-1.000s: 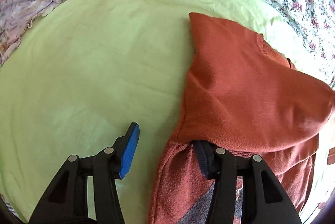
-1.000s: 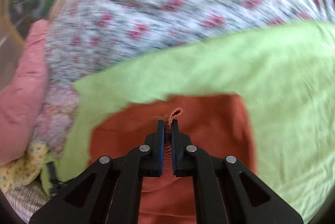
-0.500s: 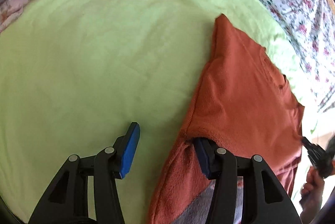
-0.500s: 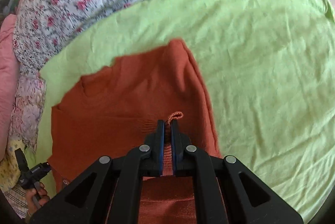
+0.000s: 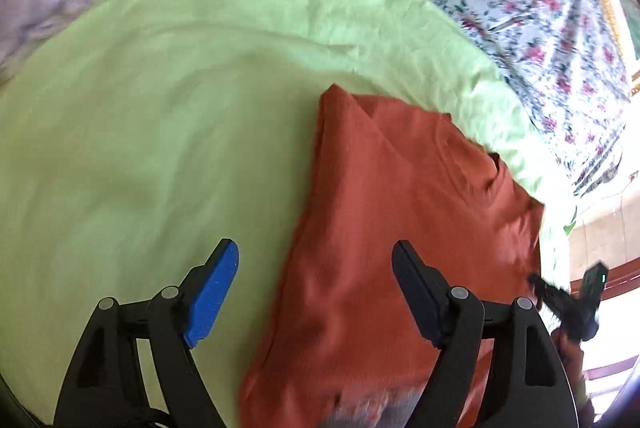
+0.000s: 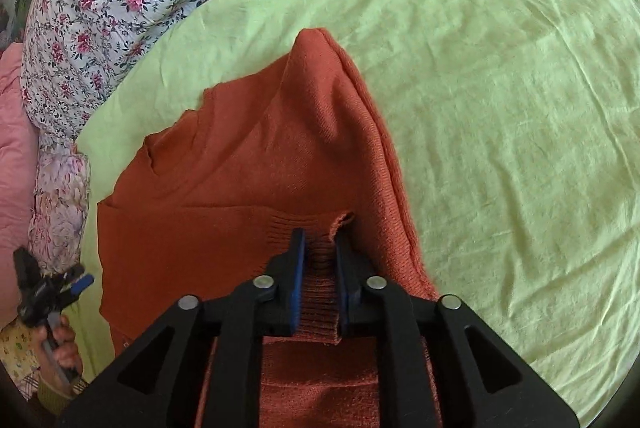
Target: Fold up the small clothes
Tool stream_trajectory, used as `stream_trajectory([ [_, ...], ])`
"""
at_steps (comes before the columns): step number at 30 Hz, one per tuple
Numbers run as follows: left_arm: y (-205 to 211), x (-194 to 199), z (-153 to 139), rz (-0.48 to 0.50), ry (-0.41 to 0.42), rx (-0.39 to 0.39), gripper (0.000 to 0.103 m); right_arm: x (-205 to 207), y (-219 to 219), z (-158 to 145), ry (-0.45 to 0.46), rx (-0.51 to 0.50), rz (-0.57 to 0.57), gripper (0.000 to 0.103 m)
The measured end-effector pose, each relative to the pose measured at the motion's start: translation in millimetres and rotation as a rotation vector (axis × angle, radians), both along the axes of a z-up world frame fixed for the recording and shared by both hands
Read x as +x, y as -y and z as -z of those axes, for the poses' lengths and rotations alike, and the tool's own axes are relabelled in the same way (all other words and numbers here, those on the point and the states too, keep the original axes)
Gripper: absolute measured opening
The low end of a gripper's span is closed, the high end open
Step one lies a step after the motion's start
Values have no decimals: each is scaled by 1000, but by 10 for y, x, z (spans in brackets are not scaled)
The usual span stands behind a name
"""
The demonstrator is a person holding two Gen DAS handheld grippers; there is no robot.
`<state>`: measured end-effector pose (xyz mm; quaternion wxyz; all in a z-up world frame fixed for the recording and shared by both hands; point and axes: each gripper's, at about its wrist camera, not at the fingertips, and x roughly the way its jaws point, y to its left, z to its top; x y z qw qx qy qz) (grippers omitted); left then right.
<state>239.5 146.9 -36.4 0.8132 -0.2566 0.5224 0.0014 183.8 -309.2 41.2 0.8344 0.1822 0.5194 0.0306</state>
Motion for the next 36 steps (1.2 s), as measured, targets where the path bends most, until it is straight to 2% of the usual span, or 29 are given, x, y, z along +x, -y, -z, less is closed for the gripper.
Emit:
stream_trajectory([
  [3, 71, 381, 177, 30, -31, -1, 80, -17, -48, 15, 4, 0, -10, 26],
  [5, 139, 530, 261, 51, -41, 57, 75, -25, -50, 21, 8, -7, -14, 27],
  [6, 173, 559, 263, 59, -32, 108, 51, -25, -59, 22, 11, -15, -21, 27],
  [7, 200, 579, 239, 72, -15, 144, 8, -21, -65, 23, 11, -23, -29, 25],
  [8, 176, 595, 205, 70, 3, 114, 9, -12, -82, 9, 11, -46, -37, 12],
  [9, 134, 576, 149, 44, 27, 112, 9, -6, -107, -37, 24, -73, -44, 9],
  [12, 27, 566, 99, -5, 59, 162, 3, 0, -160, -185, 97, -87, -78, 9],
  [15, -28, 601, 263, -16, 24, 166, 4, 93, -172, -43, 46, -146, -88, 9],
  [17, -3, 616, 247, -15, 30, 193, 4, 129, -120, 69, 8, -131, -73, 9],
  [19, 20, 604, 202, -17, 29, 210, 6, 119, -71, 26, 18, -107, -55, 13],
  [23, 15, 402, 79, -24, 23, 167, 13, 3, 69, -199, 63, -109, -16, 21],
  [26, 45, 84, -46, -22, 25, 139, 20, -129, 149, -327, 71, -107, -2, 22],
  [30, 162, -431, -137, -27, 22, 121, 35, -362, 148, -449, 75, -109, -3, 23],
  [31, 180, -585, -140, -30, 13, 112, 39, -405, 146, -456, 72, -106, -3, 24],
  [35, 307, -1106, -138, -20, -40, 96, 42, -683, 78, -480, 63, -93, -17, 33],
  [36, 347, -1225, -138, -11, -55, 88, 47, -748, 67, -484, 62, -92, -20, 33],
])
